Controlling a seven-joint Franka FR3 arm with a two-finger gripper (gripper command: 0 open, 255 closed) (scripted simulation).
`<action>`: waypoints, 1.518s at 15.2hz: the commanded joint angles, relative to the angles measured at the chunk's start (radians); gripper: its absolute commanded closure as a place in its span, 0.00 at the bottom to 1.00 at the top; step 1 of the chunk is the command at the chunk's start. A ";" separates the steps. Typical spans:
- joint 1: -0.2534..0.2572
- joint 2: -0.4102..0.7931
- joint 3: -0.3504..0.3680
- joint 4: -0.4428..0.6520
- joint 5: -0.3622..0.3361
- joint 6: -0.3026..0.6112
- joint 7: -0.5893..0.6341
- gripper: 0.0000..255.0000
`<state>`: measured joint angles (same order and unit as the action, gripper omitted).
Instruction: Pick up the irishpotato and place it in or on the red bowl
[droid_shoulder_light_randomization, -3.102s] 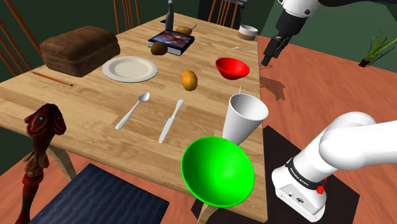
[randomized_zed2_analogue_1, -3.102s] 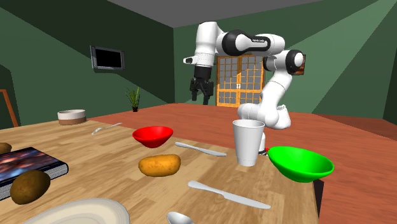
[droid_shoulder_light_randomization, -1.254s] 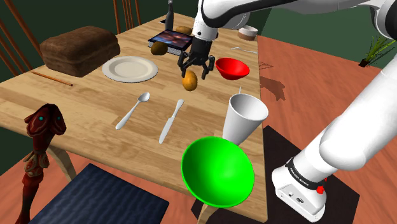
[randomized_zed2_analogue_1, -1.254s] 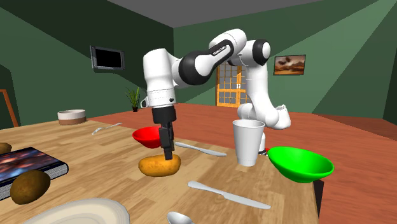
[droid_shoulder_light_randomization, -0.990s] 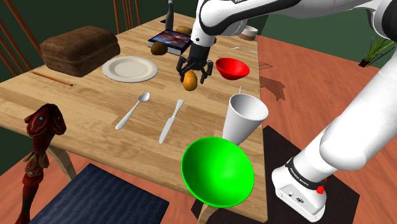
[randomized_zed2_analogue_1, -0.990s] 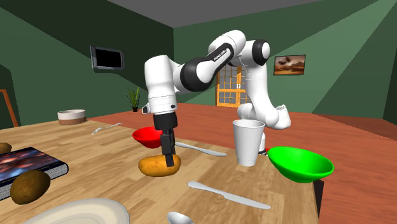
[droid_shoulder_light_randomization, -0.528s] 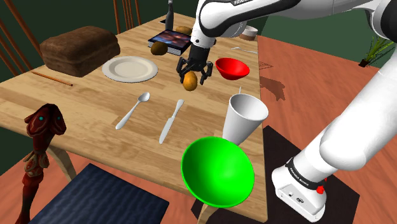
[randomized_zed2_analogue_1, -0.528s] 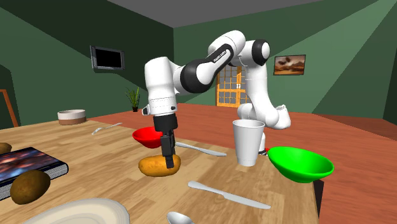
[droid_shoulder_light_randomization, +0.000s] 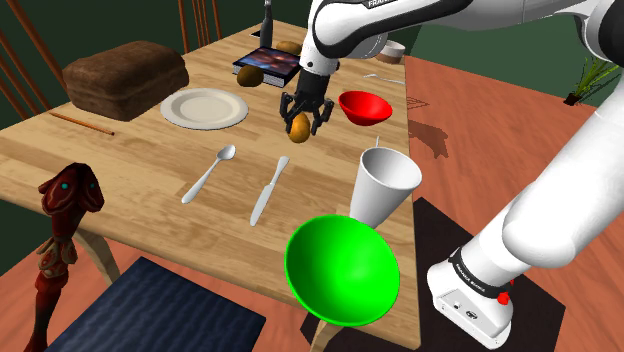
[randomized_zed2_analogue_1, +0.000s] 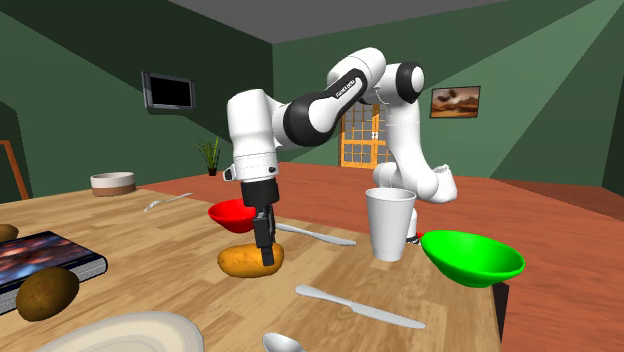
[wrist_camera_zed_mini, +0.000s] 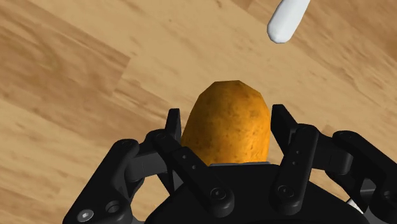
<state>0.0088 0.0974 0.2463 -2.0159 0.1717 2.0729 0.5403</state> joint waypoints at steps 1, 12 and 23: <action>0.000 0.001 0.000 0.000 0.000 0.000 0.000 1.00; -0.004 -0.040 -0.002 0.075 0.001 -0.114 0.012 1.00; -0.007 -0.067 -0.004 0.191 0.000 -0.255 0.030 1.00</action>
<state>0.0024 0.0294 0.2426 -1.8391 0.1724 1.8312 0.5697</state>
